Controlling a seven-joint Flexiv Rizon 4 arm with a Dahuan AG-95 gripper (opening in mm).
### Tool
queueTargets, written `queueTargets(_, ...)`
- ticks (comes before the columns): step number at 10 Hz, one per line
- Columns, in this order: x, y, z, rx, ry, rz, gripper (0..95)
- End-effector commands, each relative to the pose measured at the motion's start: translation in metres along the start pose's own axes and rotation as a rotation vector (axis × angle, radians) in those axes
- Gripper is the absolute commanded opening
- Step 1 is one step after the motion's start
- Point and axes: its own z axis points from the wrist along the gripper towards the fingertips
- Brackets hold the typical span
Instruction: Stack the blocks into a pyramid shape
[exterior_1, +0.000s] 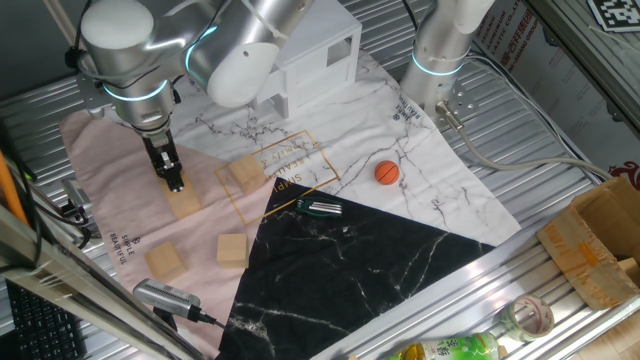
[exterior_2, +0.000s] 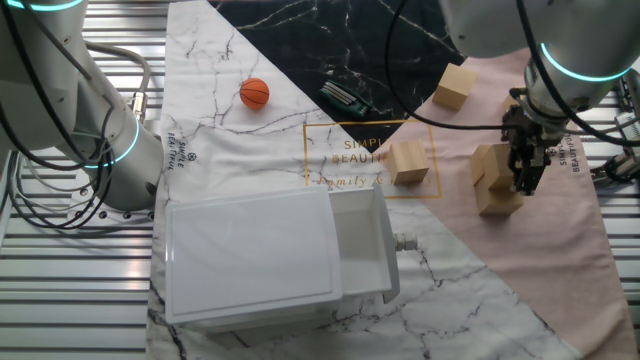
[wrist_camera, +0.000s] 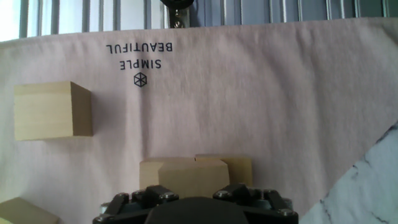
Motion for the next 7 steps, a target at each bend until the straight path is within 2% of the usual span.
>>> queueTargets(1, 0.003, -0.001, -0.003, 0.003, -0.003, -0.009, 95.0)
queueTargets(4, 0.012, -0.005, -0.015, 0.002, -0.007, -0.015, 95.0)
queueTargets(7, 0.025, 0.002, -0.028, 0.007, -0.003, 0.001, 95.0)
